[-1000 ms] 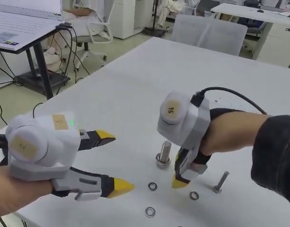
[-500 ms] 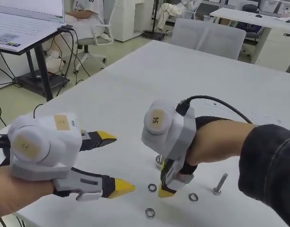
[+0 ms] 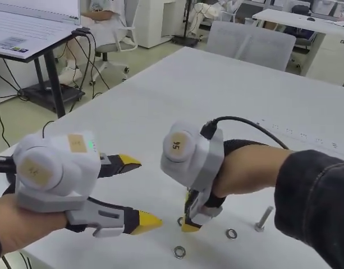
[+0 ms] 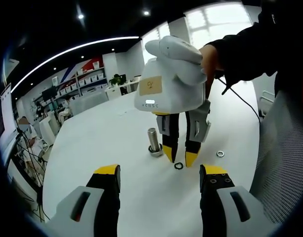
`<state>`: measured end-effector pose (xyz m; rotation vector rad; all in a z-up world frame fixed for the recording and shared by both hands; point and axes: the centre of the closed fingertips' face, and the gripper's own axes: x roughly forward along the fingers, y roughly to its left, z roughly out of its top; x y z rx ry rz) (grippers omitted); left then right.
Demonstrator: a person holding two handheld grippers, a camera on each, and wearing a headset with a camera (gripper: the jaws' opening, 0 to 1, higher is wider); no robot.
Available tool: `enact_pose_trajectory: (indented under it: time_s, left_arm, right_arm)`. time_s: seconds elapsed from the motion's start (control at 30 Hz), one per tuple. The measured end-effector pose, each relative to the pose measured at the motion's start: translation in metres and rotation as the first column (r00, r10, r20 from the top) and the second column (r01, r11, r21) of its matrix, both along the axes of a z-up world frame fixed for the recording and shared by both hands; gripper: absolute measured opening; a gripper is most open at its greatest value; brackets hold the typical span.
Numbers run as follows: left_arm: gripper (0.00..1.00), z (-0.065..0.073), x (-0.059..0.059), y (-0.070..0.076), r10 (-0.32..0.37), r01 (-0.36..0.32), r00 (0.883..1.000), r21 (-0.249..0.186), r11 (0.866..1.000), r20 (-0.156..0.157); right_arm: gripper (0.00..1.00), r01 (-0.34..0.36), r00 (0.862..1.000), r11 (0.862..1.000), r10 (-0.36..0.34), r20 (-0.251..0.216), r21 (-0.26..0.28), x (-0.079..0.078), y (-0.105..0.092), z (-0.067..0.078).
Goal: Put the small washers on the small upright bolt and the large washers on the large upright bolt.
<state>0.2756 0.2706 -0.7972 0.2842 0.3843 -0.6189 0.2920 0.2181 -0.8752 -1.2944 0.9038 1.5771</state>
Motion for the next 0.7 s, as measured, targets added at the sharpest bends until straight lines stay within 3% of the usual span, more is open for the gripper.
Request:
enact_pose_trajectory:
  time_s: [0.7]
  left_arm:
    - [0.64,-0.0003,-0.0021,-0.0020,-0.004,0.004,1.000,-0.004,1.000,0.001]
  right_arm:
    - [0.17,-0.009,1.000,1.000,0.009,0.027,-0.013,-0.0020,-0.0003,-0.0030]
